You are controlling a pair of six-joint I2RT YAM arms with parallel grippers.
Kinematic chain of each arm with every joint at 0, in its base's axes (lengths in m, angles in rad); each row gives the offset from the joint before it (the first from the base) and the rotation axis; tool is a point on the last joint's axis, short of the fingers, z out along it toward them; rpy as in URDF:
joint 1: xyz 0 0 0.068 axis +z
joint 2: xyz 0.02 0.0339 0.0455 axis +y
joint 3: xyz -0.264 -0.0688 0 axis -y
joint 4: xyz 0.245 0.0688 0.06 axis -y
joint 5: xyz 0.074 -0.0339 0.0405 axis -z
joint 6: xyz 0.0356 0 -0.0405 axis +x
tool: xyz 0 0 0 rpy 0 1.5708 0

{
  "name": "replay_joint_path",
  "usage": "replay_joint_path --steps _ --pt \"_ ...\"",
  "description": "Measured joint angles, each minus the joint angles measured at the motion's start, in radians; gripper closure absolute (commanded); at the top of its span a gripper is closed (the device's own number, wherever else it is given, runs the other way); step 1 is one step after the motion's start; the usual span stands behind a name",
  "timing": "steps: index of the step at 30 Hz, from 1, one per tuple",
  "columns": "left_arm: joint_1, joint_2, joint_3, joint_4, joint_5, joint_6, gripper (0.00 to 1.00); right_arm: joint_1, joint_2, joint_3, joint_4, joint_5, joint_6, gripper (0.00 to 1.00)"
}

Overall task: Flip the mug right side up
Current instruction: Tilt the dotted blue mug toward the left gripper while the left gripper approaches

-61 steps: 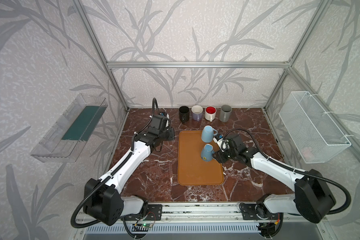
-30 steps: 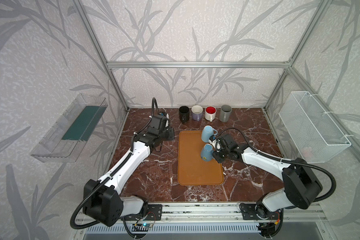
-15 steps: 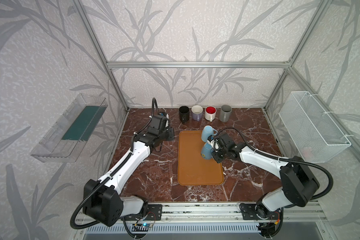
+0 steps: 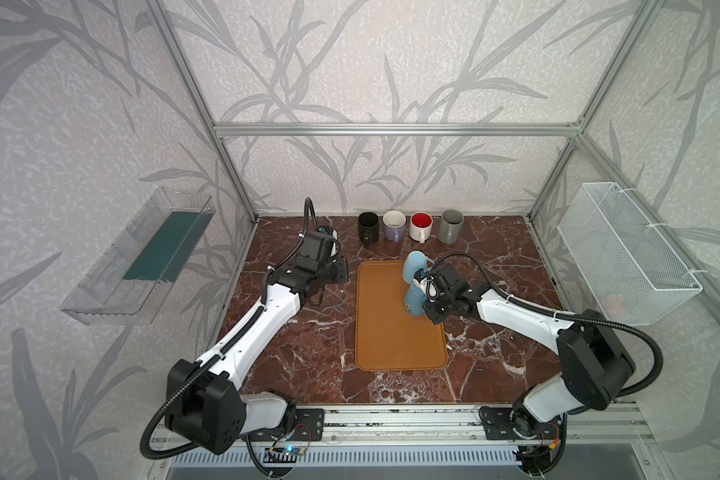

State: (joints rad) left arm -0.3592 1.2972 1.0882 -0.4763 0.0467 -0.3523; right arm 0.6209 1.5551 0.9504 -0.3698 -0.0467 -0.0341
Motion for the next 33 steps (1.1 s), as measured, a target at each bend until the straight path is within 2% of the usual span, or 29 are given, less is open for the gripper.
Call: replay_joint_path --steps 5,13,23,33 --pt "0.0 -0.025 -0.038 0.003 0.009 -0.008 0.61 -0.004 -0.002 0.0 0.006 -0.055 0.027 0.97" --pt "-0.001 -0.073 -0.114 0.023 0.046 -0.036 0.61 -0.045 -0.015 -0.024 0.103 -0.235 0.136 0.99" --pt "-0.007 -0.148 -0.19 0.08 0.113 -0.093 0.6 -0.097 -0.018 -0.13 0.367 -0.428 0.334 1.0" --pt "-0.025 -0.182 -0.312 0.211 0.233 -0.177 0.59 -0.101 0.029 -0.172 0.655 -0.545 0.507 1.0"
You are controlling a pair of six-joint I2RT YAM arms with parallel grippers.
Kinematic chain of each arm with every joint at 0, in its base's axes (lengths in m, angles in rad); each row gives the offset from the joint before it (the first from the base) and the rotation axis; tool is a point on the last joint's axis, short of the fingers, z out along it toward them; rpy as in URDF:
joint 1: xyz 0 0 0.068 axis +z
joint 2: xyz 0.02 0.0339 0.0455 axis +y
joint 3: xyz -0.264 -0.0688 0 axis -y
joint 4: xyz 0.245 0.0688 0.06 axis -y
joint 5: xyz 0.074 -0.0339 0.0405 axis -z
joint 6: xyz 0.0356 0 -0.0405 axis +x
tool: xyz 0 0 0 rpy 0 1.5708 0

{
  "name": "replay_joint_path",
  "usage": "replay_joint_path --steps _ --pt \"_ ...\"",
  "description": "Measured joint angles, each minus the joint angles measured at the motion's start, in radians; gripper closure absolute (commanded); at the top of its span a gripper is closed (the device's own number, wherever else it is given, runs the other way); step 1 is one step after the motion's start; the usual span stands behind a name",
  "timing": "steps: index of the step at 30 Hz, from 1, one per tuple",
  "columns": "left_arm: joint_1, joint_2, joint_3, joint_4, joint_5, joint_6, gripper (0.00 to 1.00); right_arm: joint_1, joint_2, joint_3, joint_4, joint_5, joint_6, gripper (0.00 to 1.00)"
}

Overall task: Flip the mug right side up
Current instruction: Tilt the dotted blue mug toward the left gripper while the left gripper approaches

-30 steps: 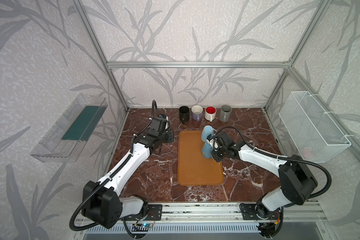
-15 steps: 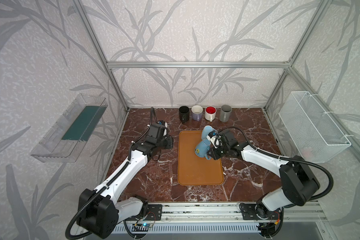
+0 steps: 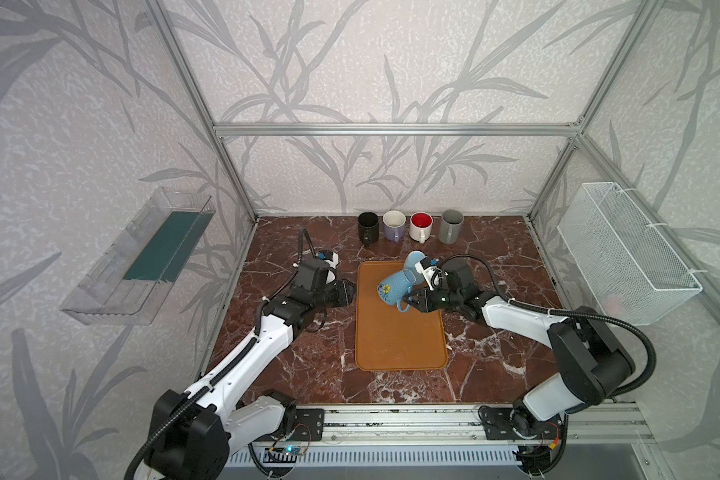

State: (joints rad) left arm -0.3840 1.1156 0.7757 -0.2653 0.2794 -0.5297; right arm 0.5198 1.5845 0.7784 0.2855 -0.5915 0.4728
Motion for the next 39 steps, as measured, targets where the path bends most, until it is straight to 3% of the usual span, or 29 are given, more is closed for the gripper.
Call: replay_joint_path --steps 24,39 --pt "-0.009 -0.011 -0.192 0.494 0.275 -0.271 0.56 -0.001 0.002 -0.009 0.254 -0.055 0.229 1.0" --pt "-0.016 0.01 -0.2 0.637 0.328 -0.34 0.55 0.0 -0.002 0.027 0.41 -0.064 0.354 1.0"
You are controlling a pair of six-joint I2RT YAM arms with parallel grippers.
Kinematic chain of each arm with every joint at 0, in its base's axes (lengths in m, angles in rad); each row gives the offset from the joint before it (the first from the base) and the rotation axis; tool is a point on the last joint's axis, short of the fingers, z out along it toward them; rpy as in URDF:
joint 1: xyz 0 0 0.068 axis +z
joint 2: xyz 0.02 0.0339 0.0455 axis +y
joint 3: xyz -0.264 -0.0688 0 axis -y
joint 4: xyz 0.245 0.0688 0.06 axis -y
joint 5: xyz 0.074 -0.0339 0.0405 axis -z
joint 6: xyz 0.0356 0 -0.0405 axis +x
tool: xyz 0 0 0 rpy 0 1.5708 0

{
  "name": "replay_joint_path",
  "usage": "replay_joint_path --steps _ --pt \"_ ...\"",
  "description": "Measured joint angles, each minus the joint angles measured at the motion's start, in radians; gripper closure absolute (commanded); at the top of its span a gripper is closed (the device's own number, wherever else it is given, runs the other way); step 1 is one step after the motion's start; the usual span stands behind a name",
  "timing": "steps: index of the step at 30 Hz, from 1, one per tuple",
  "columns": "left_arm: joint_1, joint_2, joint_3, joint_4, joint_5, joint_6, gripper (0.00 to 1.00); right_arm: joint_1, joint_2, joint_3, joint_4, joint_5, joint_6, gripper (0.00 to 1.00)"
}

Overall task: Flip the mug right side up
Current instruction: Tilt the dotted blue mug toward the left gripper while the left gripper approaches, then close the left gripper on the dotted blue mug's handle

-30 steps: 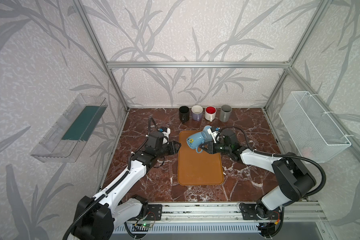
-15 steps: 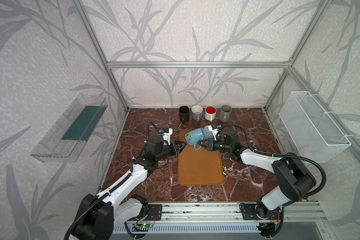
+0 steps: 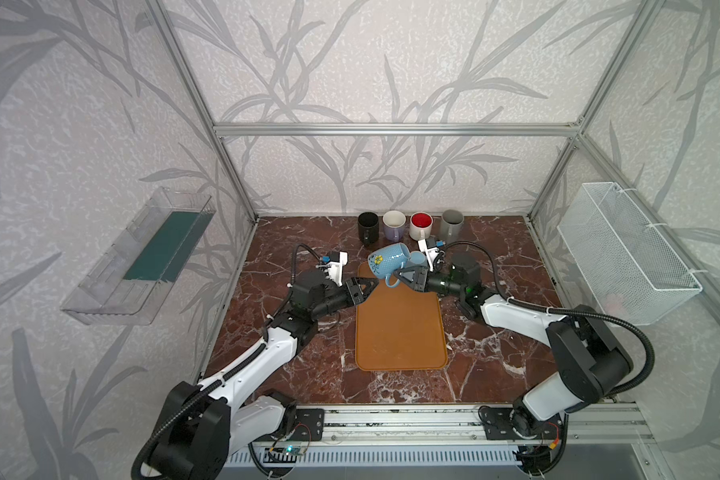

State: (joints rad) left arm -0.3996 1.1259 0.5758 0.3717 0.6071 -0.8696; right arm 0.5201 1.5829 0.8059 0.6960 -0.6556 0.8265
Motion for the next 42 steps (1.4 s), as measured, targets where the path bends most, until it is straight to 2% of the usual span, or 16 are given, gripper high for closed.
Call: replay_joint_path --steps 9,19,24,29,35,42 --pt "0.0 0.067 -0.011 0.103 0.016 -0.04 0.55 0.011 0.001 0.014 0.063 -0.007 0.061 1.0" --pt "-0.006 0.27 -0.057 0.332 0.058 -0.138 0.57 0.024 0.009 -0.048 0.085 -0.008 0.065 1.0" --pt "-0.014 0.27 -0.063 0.358 0.067 -0.148 0.57 0.024 0.012 -0.049 0.084 -0.006 0.068 1.0" --pt "-0.051 0.188 -0.047 0.202 0.02 -0.058 0.57 0.024 0.012 -0.047 0.057 0.019 0.086 1.0" --pt "-0.161 0.074 0.053 -0.113 -0.151 0.123 0.57 0.027 0.011 -0.018 -0.031 0.061 0.132 1.0" --pt "-0.253 0.069 0.134 -0.3 -0.314 0.248 0.59 0.038 -0.027 0.009 -0.144 0.129 0.187 1.0"
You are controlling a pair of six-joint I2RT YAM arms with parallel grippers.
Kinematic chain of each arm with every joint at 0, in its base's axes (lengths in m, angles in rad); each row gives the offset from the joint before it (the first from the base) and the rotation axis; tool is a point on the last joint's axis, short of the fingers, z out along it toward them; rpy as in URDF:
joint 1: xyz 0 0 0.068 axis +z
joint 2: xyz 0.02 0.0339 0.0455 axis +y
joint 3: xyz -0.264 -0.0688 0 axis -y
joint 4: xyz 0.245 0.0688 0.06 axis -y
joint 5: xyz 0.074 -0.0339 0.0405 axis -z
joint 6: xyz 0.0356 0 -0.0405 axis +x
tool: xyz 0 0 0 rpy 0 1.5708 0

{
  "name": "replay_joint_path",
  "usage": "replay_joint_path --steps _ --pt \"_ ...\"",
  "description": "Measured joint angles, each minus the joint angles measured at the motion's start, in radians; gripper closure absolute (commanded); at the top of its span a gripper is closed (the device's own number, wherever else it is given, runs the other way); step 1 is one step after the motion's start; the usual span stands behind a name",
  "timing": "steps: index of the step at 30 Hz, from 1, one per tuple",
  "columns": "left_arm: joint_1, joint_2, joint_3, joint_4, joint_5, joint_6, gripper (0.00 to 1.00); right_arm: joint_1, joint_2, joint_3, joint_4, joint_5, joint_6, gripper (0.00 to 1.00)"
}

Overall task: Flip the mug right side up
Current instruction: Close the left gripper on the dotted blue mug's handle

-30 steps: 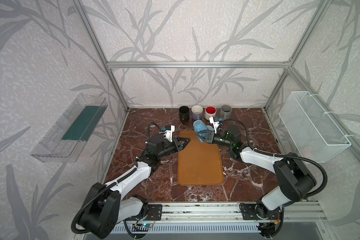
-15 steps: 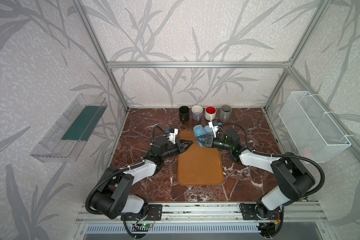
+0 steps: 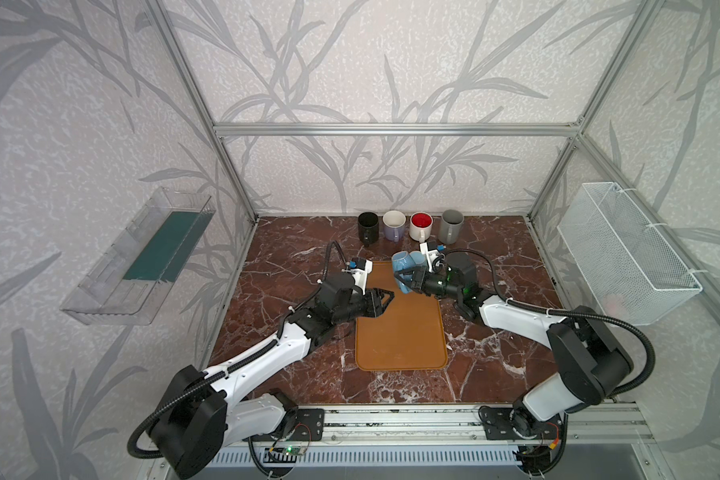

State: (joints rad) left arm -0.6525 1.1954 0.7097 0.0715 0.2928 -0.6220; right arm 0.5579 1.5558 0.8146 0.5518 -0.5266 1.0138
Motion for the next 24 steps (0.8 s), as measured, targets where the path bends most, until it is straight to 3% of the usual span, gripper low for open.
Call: replay_joint_path --steps 6,24 --pt "-0.051 0.061 0.061 -0.065 -0.082 0.056 0.6 0.012 -0.037 0.002 -0.029 0.042 0.063 1.0" --pt "-0.107 0.15 0.17 -0.094 -0.13 0.129 0.62 0.058 -0.038 0.002 -0.056 0.1 0.172 1.0"
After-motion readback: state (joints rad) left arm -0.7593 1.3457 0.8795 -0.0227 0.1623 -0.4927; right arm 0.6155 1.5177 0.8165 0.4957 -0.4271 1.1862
